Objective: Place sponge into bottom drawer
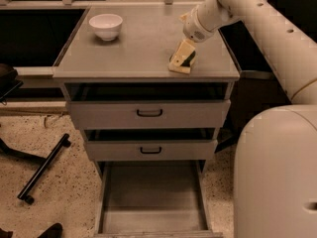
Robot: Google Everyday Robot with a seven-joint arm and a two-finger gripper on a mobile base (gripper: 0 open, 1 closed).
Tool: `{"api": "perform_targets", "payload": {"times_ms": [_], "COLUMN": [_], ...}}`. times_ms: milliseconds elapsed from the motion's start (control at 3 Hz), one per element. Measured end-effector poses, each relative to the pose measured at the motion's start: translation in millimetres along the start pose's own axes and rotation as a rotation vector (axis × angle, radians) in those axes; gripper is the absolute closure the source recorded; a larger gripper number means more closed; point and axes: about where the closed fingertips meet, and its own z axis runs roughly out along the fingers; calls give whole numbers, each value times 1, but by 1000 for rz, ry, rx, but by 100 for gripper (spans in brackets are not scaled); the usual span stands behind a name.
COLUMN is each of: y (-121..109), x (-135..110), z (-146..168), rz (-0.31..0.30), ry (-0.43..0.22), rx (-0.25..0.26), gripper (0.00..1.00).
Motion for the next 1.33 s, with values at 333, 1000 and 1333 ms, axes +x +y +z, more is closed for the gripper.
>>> {"api": "perform_targets", "payload": {"times_ms": [333,1000,1333], "y": [2,-8,-8], "x": [6,9,9], "z": [7,10,10], "rz": [15,22,22], "ry": [20,70,70], "rx": [-25,-42,-43], "gripper": [0,0,0]}}
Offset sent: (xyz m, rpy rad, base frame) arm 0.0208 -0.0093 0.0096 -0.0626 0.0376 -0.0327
